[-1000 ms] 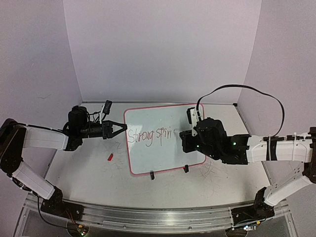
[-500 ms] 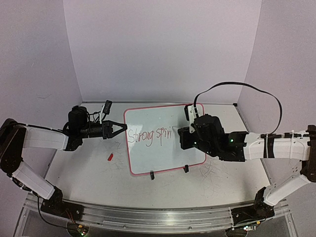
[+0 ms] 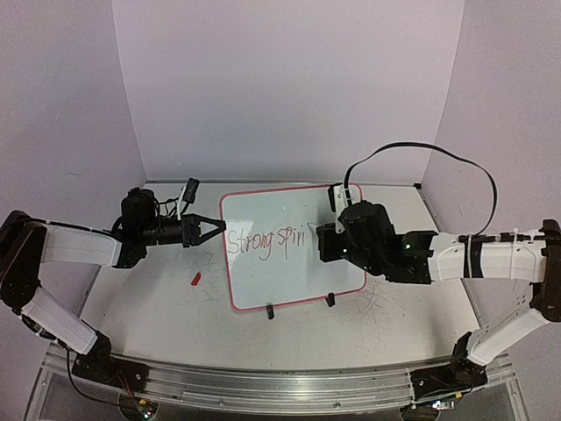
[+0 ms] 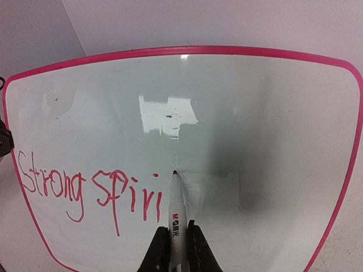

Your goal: Write a sentence on the whiteboard

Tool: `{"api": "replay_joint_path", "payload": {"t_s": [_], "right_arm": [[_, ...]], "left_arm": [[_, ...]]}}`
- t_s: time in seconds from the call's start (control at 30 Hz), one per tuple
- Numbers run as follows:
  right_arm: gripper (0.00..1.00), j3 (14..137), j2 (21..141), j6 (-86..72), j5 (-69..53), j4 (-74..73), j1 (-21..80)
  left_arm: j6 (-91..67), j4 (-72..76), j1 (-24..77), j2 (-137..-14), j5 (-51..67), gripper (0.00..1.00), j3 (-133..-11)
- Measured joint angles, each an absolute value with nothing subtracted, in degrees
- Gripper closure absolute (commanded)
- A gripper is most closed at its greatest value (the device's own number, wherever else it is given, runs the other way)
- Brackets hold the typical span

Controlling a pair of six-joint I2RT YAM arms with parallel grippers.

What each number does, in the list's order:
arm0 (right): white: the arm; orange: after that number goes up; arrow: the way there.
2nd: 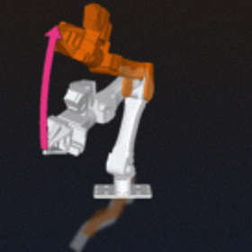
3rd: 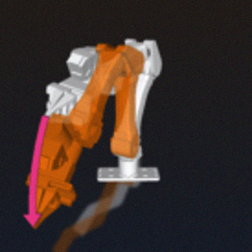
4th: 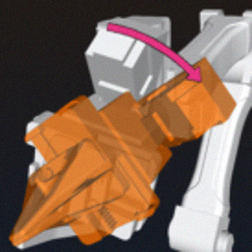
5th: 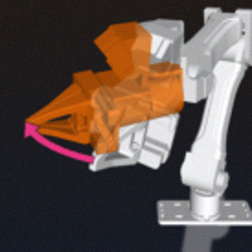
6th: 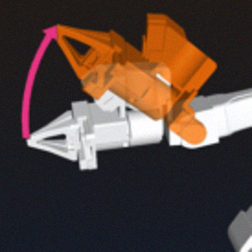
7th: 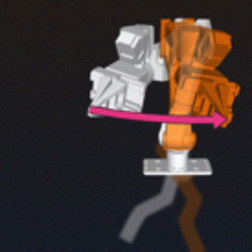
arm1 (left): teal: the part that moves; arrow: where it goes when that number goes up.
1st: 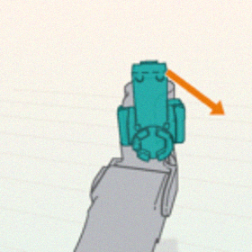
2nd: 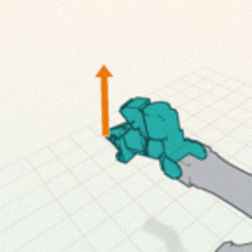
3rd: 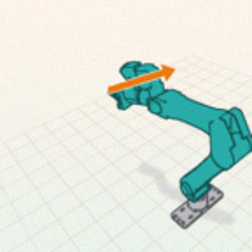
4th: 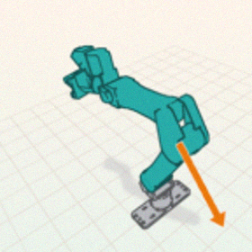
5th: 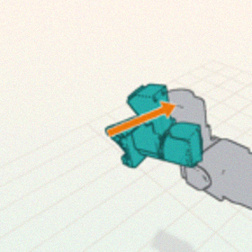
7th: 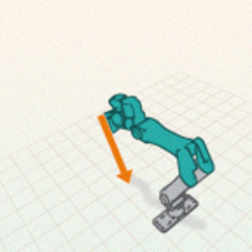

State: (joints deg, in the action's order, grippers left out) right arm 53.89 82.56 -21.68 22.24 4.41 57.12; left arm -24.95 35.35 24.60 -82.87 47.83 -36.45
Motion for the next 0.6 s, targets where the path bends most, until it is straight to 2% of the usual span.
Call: {"api": "replay_joint_path", "payload": {"t_s": [0.6], "right_arm": [[1.0,51.1,82.5,-26.5,19.6,3.4,58.1]], "left_arm": [[-24.9,34.0,24.7,-82.9,47.6,1.0,-37.2]]}}
